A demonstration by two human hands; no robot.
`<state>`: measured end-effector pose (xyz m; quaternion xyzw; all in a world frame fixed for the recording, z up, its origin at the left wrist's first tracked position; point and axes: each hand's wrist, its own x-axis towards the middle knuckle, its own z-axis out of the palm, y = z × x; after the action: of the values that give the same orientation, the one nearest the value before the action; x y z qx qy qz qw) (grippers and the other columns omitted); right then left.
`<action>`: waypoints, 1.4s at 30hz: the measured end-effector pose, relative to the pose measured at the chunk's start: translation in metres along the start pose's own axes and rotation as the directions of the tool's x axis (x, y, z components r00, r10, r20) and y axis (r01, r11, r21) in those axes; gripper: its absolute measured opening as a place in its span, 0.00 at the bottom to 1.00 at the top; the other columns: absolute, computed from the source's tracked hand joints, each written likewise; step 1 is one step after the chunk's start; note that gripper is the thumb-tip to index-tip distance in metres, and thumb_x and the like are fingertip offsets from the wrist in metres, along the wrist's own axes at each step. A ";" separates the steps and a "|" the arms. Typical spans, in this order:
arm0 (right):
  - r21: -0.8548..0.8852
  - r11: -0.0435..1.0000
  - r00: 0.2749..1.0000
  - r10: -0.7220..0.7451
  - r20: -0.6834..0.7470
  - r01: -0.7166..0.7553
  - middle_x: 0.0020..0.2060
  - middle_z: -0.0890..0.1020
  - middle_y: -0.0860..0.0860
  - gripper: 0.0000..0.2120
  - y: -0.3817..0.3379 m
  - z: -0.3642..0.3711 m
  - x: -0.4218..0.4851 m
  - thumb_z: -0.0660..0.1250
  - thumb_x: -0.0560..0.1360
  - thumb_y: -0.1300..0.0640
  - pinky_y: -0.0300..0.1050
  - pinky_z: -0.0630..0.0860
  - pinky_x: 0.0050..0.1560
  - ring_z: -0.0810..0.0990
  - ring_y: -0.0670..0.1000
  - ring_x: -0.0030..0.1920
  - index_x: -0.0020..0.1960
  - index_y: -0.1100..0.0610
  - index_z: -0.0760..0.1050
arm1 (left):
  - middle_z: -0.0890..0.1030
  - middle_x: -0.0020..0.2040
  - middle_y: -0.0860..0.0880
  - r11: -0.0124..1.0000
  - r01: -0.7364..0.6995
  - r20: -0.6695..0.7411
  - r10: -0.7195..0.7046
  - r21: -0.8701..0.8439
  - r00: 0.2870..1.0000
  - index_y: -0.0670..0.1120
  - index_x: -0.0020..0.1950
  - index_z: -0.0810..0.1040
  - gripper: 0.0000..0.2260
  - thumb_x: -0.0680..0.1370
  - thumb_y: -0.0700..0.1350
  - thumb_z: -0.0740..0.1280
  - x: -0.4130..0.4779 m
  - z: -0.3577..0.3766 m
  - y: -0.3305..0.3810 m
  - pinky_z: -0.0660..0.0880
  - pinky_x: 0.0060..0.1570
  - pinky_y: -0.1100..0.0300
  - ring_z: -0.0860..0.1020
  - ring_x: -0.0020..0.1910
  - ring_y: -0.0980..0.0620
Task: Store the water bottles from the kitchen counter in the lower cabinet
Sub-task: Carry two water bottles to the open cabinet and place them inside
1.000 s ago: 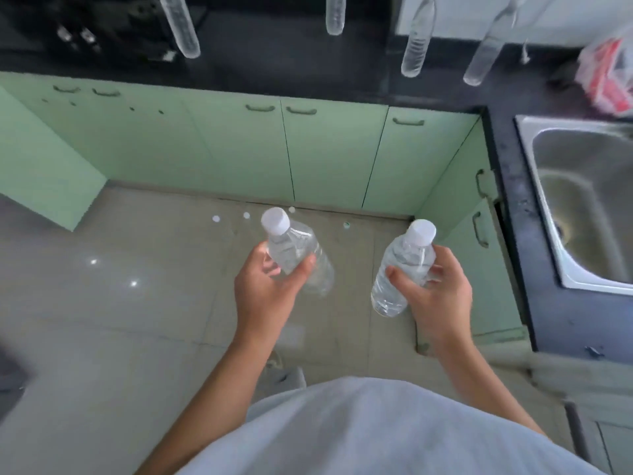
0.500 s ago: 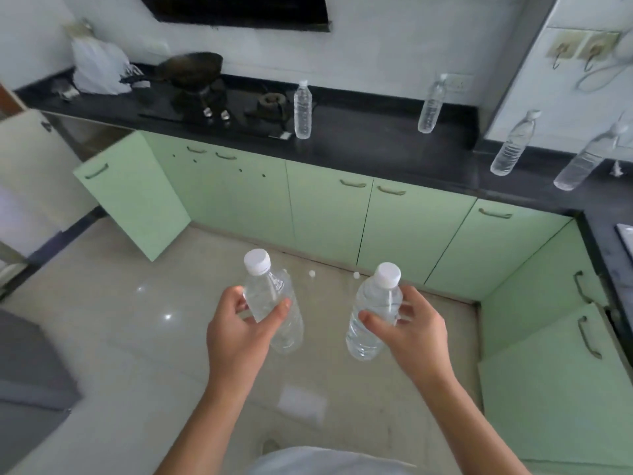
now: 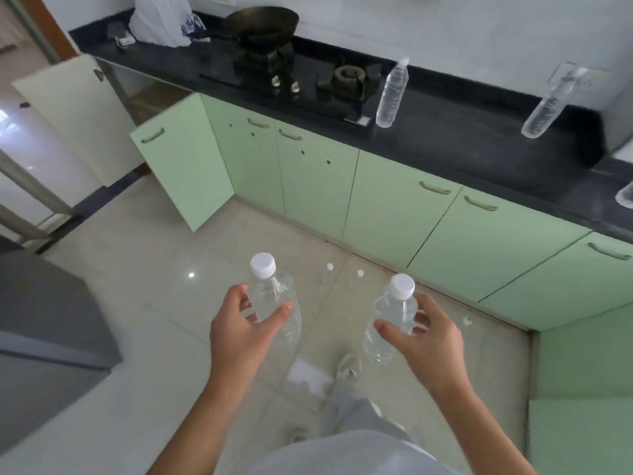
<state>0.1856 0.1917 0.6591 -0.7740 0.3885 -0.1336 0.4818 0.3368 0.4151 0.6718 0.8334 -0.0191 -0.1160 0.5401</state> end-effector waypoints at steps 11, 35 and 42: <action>0.025 0.966 0.840 -0.237 0.488 0.257 0.50 0.84 0.39 0.30 -0.118 0.181 0.160 0.80 0.58 0.38 0.45 0.81 0.54 0.82 0.40 0.50 0.57 0.43 0.78 | 0.82 0.51 0.61 0.972 0.235 -0.421 -0.225 -0.028 0.879 0.55 0.58 0.77 0.23 0.68 0.54 0.81 0.100 -0.072 -0.012 0.73 0.40 0.71 0.84 0.47 0.55; 0.055 0.896 0.623 -0.350 0.699 0.441 0.47 0.84 0.36 0.25 -0.331 0.491 0.247 0.82 0.60 0.42 0.42 0.82 0.50 0.82 0.38 0.48 0.54 0.40 0.77 | 0.83 0.51 0.56 0.929 0.348 -0.580 -0.352 -0.123 0.735 0.53 0.60 0.76 0.28 0.65 0.60 0.80 0.347 -0.296 -0.081 0.76 0.43 0.61 0.82 0.48 0.55; -0.014 0.919 0.724 -0.301 0.620 0.394 0.46 0.84 0.35 0.24 -0.363 0.550 0.310 0.81 0.60 0.42 0.45 0.82 0.50 0.83 0.38 0.47 0.54 0.40 0.78 | 0.83 0.52 0.57 0.937 0.337 -0.519 -0.332 -0.088 0.788 0.52 0.59 0.77 0.24 0.67 0.54 0.81 0.456 -0.327 -0.073 0.70 0.40 0.73 0.80 0.48 0.62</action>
<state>0.8822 0.4030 0.6401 -0.8672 0.0697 0.0621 0.4891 0.8435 0.6670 0.6547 0.8255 0.2765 0.0229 0.4915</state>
